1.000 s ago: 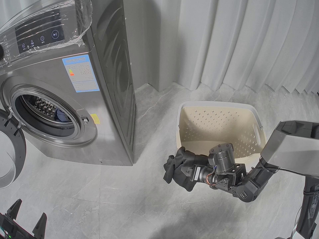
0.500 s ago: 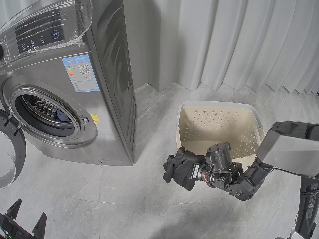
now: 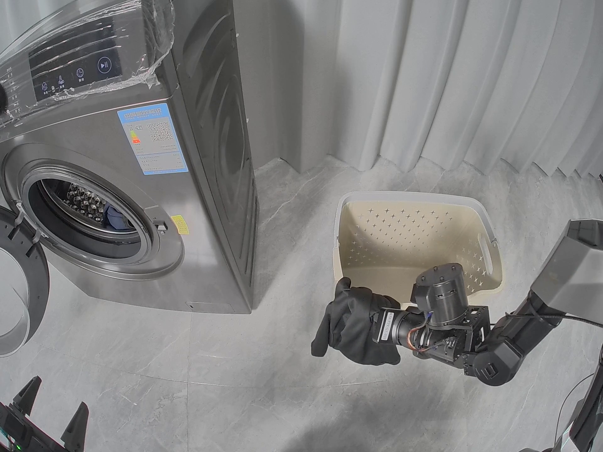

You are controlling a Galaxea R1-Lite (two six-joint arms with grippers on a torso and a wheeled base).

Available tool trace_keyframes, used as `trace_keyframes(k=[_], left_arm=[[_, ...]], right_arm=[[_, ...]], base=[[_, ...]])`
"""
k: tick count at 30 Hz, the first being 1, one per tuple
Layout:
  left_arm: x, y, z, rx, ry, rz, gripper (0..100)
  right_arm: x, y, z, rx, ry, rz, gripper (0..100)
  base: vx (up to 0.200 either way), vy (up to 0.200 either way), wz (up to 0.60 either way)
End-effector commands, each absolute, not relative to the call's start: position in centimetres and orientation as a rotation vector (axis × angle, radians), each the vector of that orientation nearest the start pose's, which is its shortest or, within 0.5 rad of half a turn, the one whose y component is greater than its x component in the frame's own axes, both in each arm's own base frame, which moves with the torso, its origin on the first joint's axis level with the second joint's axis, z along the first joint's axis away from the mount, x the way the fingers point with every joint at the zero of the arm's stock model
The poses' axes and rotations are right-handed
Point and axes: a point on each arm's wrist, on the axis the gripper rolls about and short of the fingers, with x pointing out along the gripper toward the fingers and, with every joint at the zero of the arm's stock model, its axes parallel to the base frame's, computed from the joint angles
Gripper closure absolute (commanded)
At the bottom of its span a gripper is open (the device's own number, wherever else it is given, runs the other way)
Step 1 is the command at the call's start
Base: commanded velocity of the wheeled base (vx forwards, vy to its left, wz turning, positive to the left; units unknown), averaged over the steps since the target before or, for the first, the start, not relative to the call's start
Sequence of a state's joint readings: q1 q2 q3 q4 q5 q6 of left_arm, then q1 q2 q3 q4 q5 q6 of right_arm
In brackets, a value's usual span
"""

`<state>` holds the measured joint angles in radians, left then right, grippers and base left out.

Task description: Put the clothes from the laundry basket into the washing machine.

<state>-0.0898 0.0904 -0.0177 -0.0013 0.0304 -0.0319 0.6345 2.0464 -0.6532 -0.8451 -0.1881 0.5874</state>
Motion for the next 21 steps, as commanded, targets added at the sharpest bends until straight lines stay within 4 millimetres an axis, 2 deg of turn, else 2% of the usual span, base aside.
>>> trace_keyframes(k=[1, 4, 5, 12, 14, 21], left_arm=[[-1.6, 0.2, 7.7, -0.027, 0.091, -0.057, 0], [-1.6, 0.2, 7.7, -0.03, 0.091, -0.055, 0], [-1.6, 0.2, 7.7, -0.03, 0.093, -0.055, 0], [-1.6, 0.2, 7.7, -0.028, 0.091, -0.055, 0], [-1.6, 0.2, 7.7, -0.028, 0.091, -0.055, 0], [-1.6, 0.2, 7.7, -0.03, 0.093, -0.055, 0]], right_arm=[[25.9, 18.7, 6.3, 0.348, 0.603, 0.279, 100], [25.9, 18.7, 6.2, 0.341, 0.606, 0.281, 100], [25.9, 18.8, 6.2, 0.34, 0.605, 0.283, 0], [25.7, 19.0, 4.5, 0.29, 0.659, 0.278, 0], [26.6, 19.2, 3.0, 0.268, 0.68, 0.262, 0], [29.2, 20.7, 1.2, 0.271, 0.674, 0.253, 0]], base=[[0.0, 0.0, 0.0], [0.0, 0.0, 0.0], [0.0, 0.0, 0.0], [0.0, 0.0, 0.0], [0.0, 0.0, 0.0], [0.0, 0.0, 0.0]])
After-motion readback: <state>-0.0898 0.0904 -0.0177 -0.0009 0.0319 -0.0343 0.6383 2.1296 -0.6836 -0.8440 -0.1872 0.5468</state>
